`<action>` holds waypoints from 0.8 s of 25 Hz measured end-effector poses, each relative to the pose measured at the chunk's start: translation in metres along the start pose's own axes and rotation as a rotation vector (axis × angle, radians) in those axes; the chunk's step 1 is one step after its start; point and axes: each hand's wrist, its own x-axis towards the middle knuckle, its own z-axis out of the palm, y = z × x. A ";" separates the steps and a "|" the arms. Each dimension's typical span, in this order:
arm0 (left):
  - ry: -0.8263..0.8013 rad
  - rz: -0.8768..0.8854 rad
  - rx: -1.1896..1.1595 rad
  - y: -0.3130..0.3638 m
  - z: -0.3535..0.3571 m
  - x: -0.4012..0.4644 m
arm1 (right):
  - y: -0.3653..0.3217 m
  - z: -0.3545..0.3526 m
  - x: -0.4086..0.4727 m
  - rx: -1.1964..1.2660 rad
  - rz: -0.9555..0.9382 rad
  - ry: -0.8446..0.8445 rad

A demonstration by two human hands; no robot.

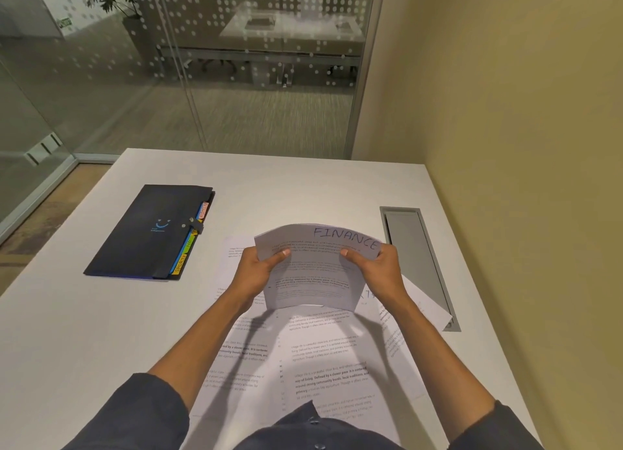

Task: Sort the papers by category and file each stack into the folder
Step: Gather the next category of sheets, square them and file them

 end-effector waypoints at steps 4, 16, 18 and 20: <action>-0.007 -0.006 0.020 -0.003 0.001 -0.002 | 0.005 -0.001 0.001 -0.004 0.002 -0.003; 0.337 -0.111 -0.277 0.003 -0.022 0.016 | 0.031 -0.020 -0.001 -0.083 0.033 0.059; 0.368 -0.163 -0.426 0.001 -0.031 0.021 | 0.035 -0.019 -0.006 -0.029 0.101 0.070; 0.364 -0.186 -0.541 -0.001 -0.035 0.021 | 0.037 -0.012 -0.010 0.078 0.196 0.071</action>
